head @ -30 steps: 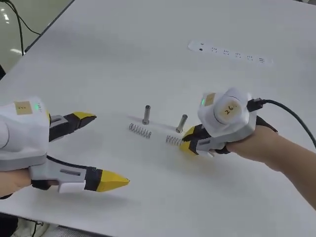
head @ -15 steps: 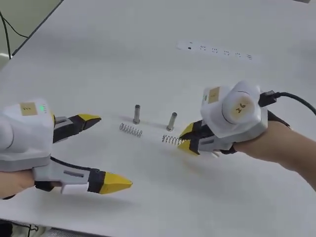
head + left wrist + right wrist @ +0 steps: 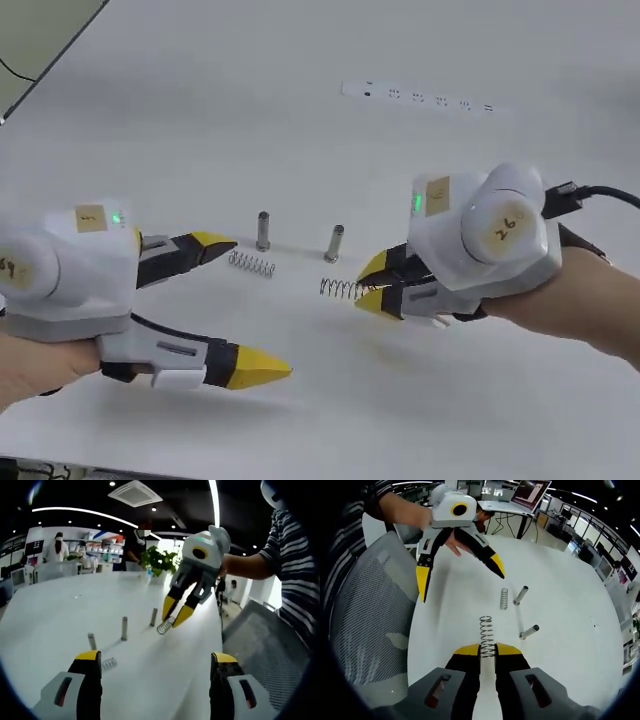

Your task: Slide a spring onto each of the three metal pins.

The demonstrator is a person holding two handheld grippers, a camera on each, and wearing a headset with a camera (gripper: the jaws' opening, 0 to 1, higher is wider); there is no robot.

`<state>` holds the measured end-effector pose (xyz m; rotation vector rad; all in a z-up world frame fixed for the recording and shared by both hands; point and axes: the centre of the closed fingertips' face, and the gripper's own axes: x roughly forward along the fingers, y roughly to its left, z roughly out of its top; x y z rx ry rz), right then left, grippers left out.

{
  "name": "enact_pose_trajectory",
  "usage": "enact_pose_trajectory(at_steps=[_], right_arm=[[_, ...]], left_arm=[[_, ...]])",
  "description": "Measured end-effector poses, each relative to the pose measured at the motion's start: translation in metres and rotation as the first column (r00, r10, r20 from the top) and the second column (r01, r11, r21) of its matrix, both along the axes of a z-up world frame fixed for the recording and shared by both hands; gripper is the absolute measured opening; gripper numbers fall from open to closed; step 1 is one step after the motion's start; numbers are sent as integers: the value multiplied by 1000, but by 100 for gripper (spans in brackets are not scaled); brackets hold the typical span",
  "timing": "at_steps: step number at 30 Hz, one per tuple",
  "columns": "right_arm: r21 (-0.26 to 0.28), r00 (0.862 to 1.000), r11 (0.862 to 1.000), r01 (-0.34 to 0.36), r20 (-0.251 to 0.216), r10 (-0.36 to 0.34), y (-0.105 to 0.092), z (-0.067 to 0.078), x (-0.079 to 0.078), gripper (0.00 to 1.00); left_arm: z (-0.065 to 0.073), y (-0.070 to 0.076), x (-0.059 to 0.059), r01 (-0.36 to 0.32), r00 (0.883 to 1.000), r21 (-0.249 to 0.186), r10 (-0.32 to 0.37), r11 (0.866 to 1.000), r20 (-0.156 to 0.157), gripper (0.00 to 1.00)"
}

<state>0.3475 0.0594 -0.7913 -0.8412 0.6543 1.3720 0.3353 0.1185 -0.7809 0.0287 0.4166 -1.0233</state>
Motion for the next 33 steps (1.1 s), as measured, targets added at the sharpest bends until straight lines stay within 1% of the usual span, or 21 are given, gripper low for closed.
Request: enact_pose_trajectory(at_steps=[5,8,11,15,19,24,25,30,32,33], right_arm=[[0,1000,1000,-13,10,13,-3,3,-5,7],[3,1000,1000,-10,5,10,-3,4,-6,7],[10,1000,1000,-10,6,10,-2,6,-9,7],[15,1000,1000,-7,5,7,-1,7,-10,7],[17,1000,1000,-11,4,11,0,8,-13,7],[19,1000,999,-27,10,27,1,12,-15,7],[17,1000,999,-29,11,29,0,12,-15,7],[15,999,999,-34,15,34,-2,13,-15,7],[18,999,999,-35,16,35,-2,13,-15,7],[17,999,999,-36,15,36,-3,13,-15,7]], left_arm=[[2,-11,1,40,999,-15,-40,999,8,76],[5,-14,4,49,999,-26,-48,998,19,72],[9,-17,7,55,998,-46,-54,997,26,67],[13,-24,9,82,996,-65,-80,994,29,56],[14,-36,7,125,992,-74,-123,989,33,44],[12,-47,5,166,986,-74,-164,983,32,35],[12,-50,3,179,984,-71,-177,981,36,34],[13,-55,-1,210,977,-76,-208,975,35,23],[13,-57,-2,216,976,-75,-213,974,38,21],[14,-58,-3,224,975,-82,-222,971,33,19]])
